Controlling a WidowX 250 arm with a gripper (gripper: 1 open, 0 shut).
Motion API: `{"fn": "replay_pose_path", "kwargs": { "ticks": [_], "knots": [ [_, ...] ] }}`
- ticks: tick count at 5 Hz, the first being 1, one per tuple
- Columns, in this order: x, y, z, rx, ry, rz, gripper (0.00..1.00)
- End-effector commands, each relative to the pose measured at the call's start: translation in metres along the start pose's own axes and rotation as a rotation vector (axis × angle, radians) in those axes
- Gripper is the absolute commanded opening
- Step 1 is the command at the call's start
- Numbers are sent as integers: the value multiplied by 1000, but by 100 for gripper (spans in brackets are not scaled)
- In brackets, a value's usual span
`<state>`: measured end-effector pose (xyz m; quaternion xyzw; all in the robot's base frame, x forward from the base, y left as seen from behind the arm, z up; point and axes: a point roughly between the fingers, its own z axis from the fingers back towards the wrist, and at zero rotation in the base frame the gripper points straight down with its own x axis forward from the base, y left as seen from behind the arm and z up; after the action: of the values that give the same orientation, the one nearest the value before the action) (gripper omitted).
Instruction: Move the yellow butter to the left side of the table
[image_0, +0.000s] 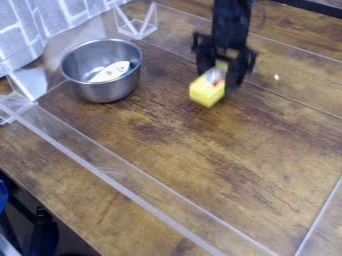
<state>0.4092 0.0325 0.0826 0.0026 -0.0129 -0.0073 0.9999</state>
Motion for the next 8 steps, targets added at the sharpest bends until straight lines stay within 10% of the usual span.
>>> {"fn": "replay_pose_path", "kwargs": {
  "ticks": [1, 4, 8],
  "knots": [
    [-17, -4, 81, 7, -154, 0, 0],
    [-45, -56, 50, -13, -143, -94, 0],
    [29, -22, 20, 24, -160, -73, 0]
  ]
}}
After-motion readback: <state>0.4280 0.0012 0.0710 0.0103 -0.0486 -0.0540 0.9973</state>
